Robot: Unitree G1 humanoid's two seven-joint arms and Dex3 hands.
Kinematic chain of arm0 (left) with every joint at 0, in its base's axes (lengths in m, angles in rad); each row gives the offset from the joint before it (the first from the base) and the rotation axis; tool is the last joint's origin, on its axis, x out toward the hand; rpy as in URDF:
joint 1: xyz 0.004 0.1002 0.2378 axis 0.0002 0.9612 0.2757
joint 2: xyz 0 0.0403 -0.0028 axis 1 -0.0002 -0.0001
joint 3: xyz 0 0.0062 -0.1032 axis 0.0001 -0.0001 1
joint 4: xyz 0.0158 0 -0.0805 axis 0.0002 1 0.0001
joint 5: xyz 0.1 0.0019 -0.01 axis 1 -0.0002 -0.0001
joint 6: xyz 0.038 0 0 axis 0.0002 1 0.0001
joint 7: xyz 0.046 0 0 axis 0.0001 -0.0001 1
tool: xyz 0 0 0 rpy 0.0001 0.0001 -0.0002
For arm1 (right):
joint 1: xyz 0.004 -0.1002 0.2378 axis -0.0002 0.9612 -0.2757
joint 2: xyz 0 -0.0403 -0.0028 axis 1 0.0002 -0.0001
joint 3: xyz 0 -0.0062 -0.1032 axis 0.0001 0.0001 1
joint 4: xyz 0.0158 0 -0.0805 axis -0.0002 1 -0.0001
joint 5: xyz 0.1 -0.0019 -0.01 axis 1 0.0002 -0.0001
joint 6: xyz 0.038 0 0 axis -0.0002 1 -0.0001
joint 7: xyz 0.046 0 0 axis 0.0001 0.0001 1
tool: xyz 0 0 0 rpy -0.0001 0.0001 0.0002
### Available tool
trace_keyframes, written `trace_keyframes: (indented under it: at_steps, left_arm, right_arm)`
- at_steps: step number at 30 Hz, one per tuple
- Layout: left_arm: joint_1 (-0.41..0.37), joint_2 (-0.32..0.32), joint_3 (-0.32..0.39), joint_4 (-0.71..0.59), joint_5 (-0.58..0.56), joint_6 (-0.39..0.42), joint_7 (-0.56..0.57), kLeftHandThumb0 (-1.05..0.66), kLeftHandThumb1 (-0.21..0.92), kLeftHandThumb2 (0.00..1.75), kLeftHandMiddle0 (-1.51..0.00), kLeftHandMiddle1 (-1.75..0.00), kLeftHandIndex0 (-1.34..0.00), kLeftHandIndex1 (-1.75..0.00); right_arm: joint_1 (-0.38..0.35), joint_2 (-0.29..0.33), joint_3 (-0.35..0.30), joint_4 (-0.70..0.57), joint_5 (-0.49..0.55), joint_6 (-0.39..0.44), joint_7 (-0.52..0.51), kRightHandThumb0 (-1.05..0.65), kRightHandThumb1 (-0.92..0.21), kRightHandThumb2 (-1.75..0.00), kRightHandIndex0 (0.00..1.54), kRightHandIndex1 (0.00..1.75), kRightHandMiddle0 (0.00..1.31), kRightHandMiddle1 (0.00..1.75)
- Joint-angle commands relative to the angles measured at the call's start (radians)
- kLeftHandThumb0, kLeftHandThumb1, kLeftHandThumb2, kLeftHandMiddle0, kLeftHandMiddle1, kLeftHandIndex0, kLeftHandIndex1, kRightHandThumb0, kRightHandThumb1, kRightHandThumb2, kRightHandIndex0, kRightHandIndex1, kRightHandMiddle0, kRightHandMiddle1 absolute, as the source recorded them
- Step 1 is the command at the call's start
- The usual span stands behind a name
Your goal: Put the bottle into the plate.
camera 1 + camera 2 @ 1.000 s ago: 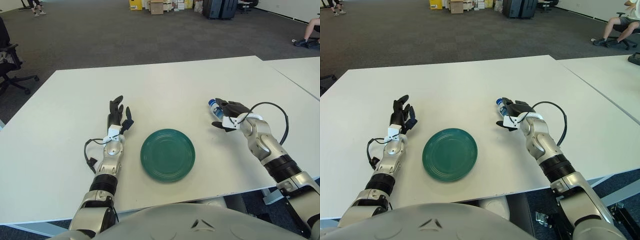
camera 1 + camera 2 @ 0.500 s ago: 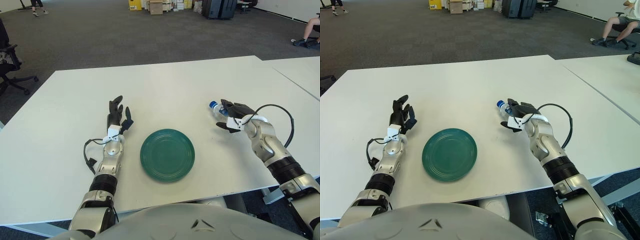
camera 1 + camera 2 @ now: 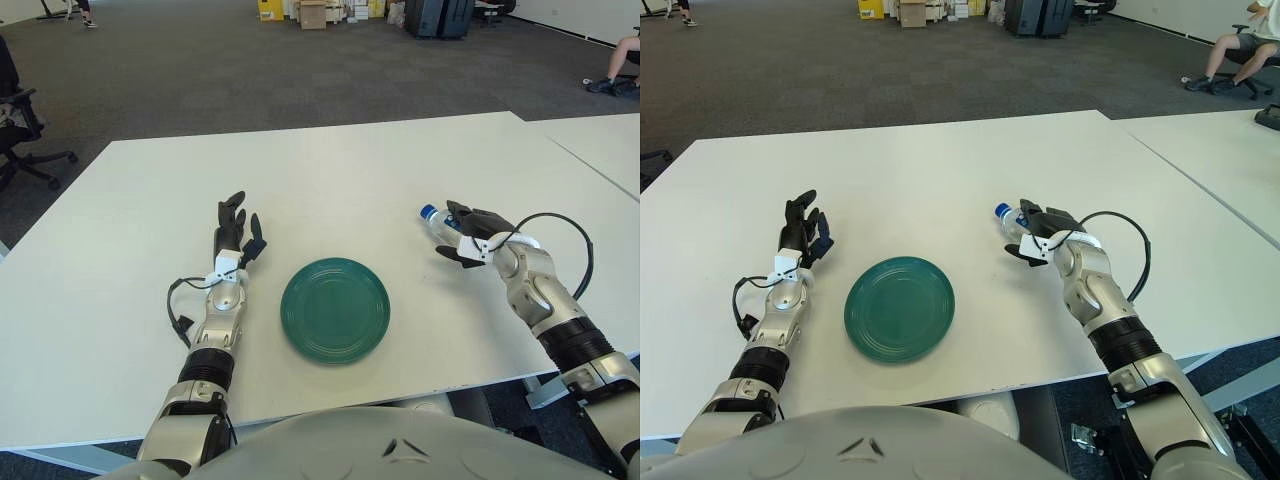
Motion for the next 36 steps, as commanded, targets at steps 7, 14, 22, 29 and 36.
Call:
trace_keyframes:
  at_steps: [7, 14, 22, 29, 36]
  left_arm:
    - [-0.004, 0.012, 0.007, -0.005, 0.004, -0.002, 0.003, -0.71, 0.92, 0.85, -0.38, -0.01, 0.00, -0.74]
    - [-0.005, 0.012, 0.010, -0.001, 0.002, -0.005, 0.003, -0.71, 0.92, 0.85, -0.39, -0.01, 0.00, -0.75]
    - [-0.005, 0.013, 0.008, 0.002, 0.009, -0.015, 0.011, -0.72, 0.92, 0.85, -0.38, 0.00, 0.00, -0.74]
    - [-0.007, 0.016, 0.008, 0.005, 0.012, -0.016, 0.013, -0.74, 0.92, 0.86, -0.38, 0.00, 0.00, -0.75]
    - [-0.007, 0.016, 0.007, 0.004, 0.019, -0.014, 0.026, -0.74, 0.92, 0.86, -0.38, 0.00, 0.00, -0.76]
  right_arm:
    - [0.062, -0.025, -0.007, -0.031, 0.007, 0.004, 0.012, -1.05, -0.92, -0.77, 0.00, 0.00, 0.00, 0.00]
    - [0.060, -0.026, 0.005, -0.025, -0.006, 0.014, 0.020, -1.05, -0.92, -0.78, 0.00, 0.00, 0.00, 0.00]
    - [0.054, -0.039, 0.027, -0.026, -0.022, 0.008, 0.038, -1.05, -0.92, -0.81, 0.00, 0.00, 0.00, 0.00]
    - [0.062, -0.045, 0.035, -0.036, -0.029, 0.004, 0.037, -1.05, -0.92, -0.81, 0.00, 0.00, 0.00, 0.00]
    - [0.063, -0.039, 0.052, -0.008, -0.045, -0.012, 0.014, -1.05, -0.92, -0.80, 0.00, 0.00, 0.01, 0.01]
